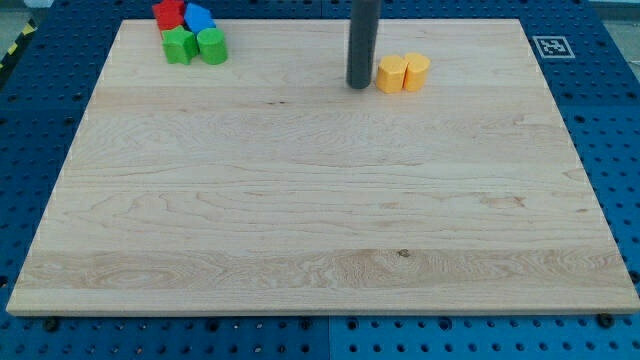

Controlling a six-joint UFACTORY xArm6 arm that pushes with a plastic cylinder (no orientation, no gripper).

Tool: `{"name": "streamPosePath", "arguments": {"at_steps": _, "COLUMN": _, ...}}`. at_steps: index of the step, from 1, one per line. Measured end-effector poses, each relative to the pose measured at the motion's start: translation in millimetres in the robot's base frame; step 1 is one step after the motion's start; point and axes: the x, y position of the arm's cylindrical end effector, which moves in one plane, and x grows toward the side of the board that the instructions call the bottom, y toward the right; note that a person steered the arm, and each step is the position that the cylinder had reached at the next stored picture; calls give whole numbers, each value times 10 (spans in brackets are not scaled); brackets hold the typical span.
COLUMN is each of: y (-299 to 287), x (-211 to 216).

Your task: Push the group of block towards the down

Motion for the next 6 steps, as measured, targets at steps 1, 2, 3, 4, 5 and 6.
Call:
{"name": "streamPosePath", "arguments": {"at_steps": 1, "y": -183, "x": 136}}
{"name": "streamPosePath", "arguments": {"at_steps": 2, "y": -211, "x": -164}}
{"name": "streamPosePath", "arguments": {"at_steps": 3, "y": -415, "x": -738}}
{"name": "streamPosePath", "arguments": {"at_steps": 4, "y": -790, "x": -1270}}
{"name": "streamPosePath", "arguments": {"at_steps": 5, "y": -1077, "x": -1459}}
{"name": "streamPosePath", "arguments": {"at_steps": 6, "y": -1209, "x": -1464}}
